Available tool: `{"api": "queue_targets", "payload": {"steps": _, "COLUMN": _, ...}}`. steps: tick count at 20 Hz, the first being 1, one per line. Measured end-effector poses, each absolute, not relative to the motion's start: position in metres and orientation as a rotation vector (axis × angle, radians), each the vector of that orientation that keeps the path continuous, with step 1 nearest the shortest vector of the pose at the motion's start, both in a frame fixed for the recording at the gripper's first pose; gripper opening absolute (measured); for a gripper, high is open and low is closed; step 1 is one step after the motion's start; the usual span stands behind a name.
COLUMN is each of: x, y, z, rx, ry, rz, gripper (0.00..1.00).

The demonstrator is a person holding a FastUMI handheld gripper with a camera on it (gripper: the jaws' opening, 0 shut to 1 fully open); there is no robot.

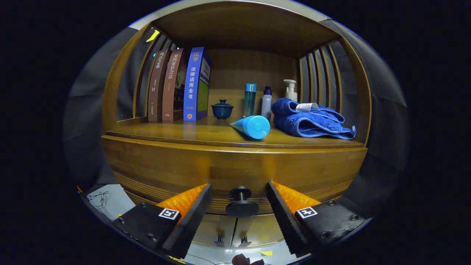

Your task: Pull open the drawer, take out the items inside it, and place them on the countertop above the cabinet.

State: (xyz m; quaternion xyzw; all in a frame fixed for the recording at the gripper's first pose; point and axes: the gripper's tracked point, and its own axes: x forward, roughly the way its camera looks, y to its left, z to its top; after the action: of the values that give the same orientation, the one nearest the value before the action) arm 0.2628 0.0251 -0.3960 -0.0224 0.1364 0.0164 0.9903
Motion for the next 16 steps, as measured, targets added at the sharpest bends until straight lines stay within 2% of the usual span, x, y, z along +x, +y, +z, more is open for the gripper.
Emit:
{"api": "queue_targets", "payload": {"steps": 8, "x": 0.252, "y": 0.019, "z": -0.366, "rx": -0.007, "ry": 0.251, "rz": 0.038, "gripper": 1.00}}
{"api": "queue_targets", "payload": {"steps": 16, "x": 0.216, "y": 0.028, "z": -0.242, "rx": -0.047, "ry": 0.102, "rz": 0.086, "gripper": 0.99}}
